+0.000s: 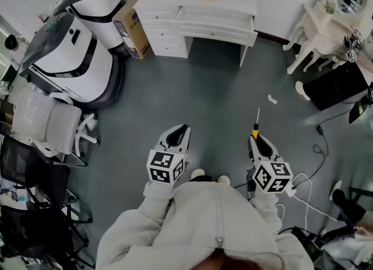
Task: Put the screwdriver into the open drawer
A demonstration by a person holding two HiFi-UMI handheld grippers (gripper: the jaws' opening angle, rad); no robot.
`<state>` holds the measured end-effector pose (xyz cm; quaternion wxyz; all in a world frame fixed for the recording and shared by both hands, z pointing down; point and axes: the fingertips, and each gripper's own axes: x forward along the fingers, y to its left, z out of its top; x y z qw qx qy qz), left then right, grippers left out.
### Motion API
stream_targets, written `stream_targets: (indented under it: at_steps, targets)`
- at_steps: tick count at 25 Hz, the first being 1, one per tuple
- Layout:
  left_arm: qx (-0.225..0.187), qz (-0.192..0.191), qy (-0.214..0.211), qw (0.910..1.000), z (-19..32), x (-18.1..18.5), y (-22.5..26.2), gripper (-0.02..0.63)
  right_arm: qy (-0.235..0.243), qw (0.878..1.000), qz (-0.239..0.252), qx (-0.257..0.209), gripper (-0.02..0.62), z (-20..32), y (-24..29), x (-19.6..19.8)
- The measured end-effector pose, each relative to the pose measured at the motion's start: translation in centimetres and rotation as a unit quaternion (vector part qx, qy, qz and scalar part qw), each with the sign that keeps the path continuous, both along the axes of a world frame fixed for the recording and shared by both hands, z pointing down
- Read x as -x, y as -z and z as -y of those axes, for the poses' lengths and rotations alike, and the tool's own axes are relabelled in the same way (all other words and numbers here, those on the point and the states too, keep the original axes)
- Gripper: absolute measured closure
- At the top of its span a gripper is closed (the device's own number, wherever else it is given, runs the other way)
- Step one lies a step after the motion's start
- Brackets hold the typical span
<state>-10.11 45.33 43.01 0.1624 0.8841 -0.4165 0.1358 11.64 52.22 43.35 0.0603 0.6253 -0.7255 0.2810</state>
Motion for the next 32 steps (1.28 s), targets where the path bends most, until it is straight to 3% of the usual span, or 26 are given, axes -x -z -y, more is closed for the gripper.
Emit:
stream_targets:
  at_steps: [15,23,32]
  targets:
    - [-0.004,-0.013,-0.033,0.9994,-1.0,3.5,-1.3,0.565,-0.034,0.999,0.000,-0.030,0.502,-0.2,-0.2,4.7]
    - [0.006,-0.009,-0.029,0.9995,-0.5,4.2,-2.2,0.565,-0.021,0.999,-0.002,-0.029,0.503,1.0,-0.5,5.8]
    - [0.004,-0.008,-0.012,0.9999,3.3,3.5,-2.3,0.565,-0.001,1.000,-0.003,-0.027,0.502,5.5,-0.8,5.0]
